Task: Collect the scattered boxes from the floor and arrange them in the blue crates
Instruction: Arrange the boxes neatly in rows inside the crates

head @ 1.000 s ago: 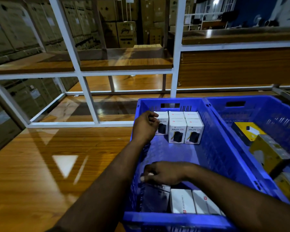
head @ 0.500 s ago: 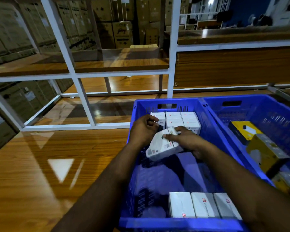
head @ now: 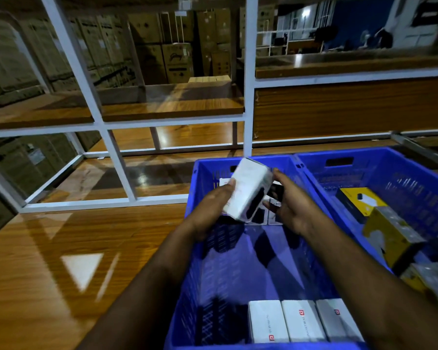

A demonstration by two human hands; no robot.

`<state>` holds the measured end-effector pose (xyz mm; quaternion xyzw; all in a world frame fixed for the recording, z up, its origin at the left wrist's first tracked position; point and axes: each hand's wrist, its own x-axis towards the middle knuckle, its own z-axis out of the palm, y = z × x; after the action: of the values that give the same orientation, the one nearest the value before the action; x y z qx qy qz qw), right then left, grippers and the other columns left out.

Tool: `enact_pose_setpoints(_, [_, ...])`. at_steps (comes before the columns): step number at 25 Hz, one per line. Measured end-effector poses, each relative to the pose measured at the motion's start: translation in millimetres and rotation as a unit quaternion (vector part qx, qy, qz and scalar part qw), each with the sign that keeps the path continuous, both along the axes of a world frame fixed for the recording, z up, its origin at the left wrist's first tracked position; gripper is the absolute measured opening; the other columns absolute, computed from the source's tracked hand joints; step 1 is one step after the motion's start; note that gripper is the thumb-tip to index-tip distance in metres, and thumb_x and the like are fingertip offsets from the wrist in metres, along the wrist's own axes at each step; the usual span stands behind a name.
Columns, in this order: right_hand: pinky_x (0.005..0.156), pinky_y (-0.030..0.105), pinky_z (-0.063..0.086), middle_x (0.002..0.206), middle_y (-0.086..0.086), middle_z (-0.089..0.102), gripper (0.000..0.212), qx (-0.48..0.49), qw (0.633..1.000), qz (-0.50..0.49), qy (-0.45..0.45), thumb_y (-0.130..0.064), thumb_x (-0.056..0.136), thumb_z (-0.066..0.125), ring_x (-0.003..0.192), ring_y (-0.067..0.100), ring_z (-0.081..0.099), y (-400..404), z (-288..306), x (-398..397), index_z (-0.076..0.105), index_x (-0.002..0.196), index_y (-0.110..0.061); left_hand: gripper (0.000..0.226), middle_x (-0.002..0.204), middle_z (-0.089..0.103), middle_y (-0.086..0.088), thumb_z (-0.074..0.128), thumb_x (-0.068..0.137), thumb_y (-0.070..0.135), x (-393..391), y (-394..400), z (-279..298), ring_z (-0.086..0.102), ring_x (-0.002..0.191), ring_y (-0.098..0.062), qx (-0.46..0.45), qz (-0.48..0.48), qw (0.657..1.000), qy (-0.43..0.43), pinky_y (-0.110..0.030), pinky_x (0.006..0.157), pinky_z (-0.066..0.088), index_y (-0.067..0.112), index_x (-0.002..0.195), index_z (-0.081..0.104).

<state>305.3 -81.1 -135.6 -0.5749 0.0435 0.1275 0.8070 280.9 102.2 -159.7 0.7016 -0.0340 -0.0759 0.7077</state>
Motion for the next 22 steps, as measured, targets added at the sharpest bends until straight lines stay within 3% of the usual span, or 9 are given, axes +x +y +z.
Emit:
enact_pose_setpoints(2, [0.075, 0.031, 0.049, 0.085, -0.005, 0.072, 0.025, 0.04, 0.997, 0.048, -0.034, -0.043, 0.097, 0.052, 0.08, 0.009, 0.066, 0, 5, -5, 0.068, 0.094, -0.024, 0.059, 0.115, 0.073, -0.007, 0.039, 0.095, 0.063, -7, 1, 10, 0.072, 0.099, -0.024, -0.125, -0.024, 0.989, 0.082, -0.039, 0.077, 0.062, 0.019, 0.126, 0.063])
enact_pose_setpoints(4, [0.078, 0.035, 0.05, 0.088, -0.002, 0.073, 0.025, 0.061, 0.992, 0.086, -0.065, -0.042, 0.094, 0.056, 0.078, 0.012, 0.068, 3, 6, -10, 0.068, 0.105, -0.022, 0.057, 0.11, 0.075, -0.006, 0.027, 0.1, 0.059, -11, 5, 16, 0.074, 0.091, -0.022, -0.156, -0.039, 0.981, 0.113, -0.041, 0.065, 0.062, 0.022, 0.122, 0.064])
enact_pose_setpoints(7, [0.079, 0.039, 0.052, 0.096, 0.004, 0.071, 0.033, 0.083, 0.989, 0.087, -0.081, -0.034, 0.092, 0.061, 0.082, 0.016, 0.067, 8, 6, -12, 0.063, 0.121, -0.019, 0.062, 0.108, 0.075, -0.008, 0.026, 0.098, 0.064, -11, 6, 18, 0.074, 0.087, -0.024, -0.168, -0.037, 0.978, 0.116, -0.042, 0.062, 0.062, 0.022, 0.118, 0.066])
enact_pose_setpoints(10, [0.082, 0.035, 0.055, 0.099, 0.004, 0.072, 0.022, 0.119, 0.99, 0.03, -0.07, -0.022, 0.092, 0.063, 0.084, 0.015, 0.067, 4, 5, -6, 0.063, 0.114, -0.018, 0.077, 0.119, 0.07, -0.013, 0.045, 0.082, 0.074, -7, 11, 15, 0.073, 0.092, -0.025, -0.198, 0.006, 0.976, 0.084, -0.042, 0.068, 0.063, 0.014, 0.128, 0.062])
enact_pose_setpoints(12, [0.084, 0.034, 0.055, 0.097, 0.002, 0.073, 0.02, 0.127, 0.991, -0.002, -0.05, -0.017, 0.091, 0.065, 0.084, 0.014, 0.067, 0, 3, -2, 0.06, 0.11, -0.019, 0.076, 0.112, 0.071, -0.007, 0.059, 0.073, 0.069, -6, 14, 17, 0.073, 0.088, -0.016, -0.188, 0.05, 0.98, 0.05, -0.032, 0.067, 0.061, 0.012, 0.123, 0.062])
enact_pose_setpoints(15, [0.075, 0.031, 0.056, 0.097, 0.002, 0.071, 0.021, 0.112, 0.993, -0.018, -0.026, -0.015, 0.089, 0.067, 0.081, 0.014, 0.065, 0, -3, 1, 0.061, 0.108, -0.02, 0.036, 0.082, 0.074, 0.006, 0.058, 0.089, 0.048, -7, 11, 16, 0.066, 0.063, -0.001, -0.128, 0.112, 0.985, 0.017, -0.018, 0.055, 0.052, 0.017, 0.107, 0.064])
enact_pose_setpoints(16, [0.07, 0.028, 0.055, 0.095, 0.001, 0.071, 0.02, 0.098, 0.994, -0.022, -0.03, -0.014, 0.088, 0.067, 0.081, 0.014, 0.064, 1, -3, 0, 0.063, 0.106, -0.021, 0.035, 0.085, 0.073, 0.005, 0.062, 0.088, 0.043, -7, 8, 15, 0.064, 0.063, -0.001, -0.096, 0.13, 0.987, 0.012, -0.016, 0.052, 0.049, 0.016, 0.111, 0.062])
enact_pose_setpoints(19, [0.068, 0.026, 0.057, 0.096, 0.001, 0.073, 0.026, 0.02, 0.994, -0.053, -0.088, -0.009, 0.087, 0.069, 0.082, 0.015, 0.068, 4, -3, 0, 0.064, 0.11, -0.02, 0.084, 0.124, 0.057, -0.001, 0.087, 0.069, 0.035, -3, 4, 3, 0.06, 0.095, -0.002, 0.087, 0.194, 0.973, -0.085, -0.013, 0.069, 0.052, 0.017, 0.14, 0.044])
enact_pose_setpoints(22, [0.075, 0.027, 0.056, 0.1, 0.001, 0.069, 0.04, -0.093, 0.981, -0.082, -0.152, -0.007, 0.082, 0.075, 0.085, 0.012, 0.068, 9, -5, -3, 0.059, 0.118, -0.017, 0.103, 0.132, 0.052, 0.01, 0.09, 0.051, 0.056, 0, -9, -12, 0.053, 0.115, -0.008, 0.295, 0.152, 0.916, -0.226, -0.027, 0.095, 0.05, 0.028, 0.139, 0.044])
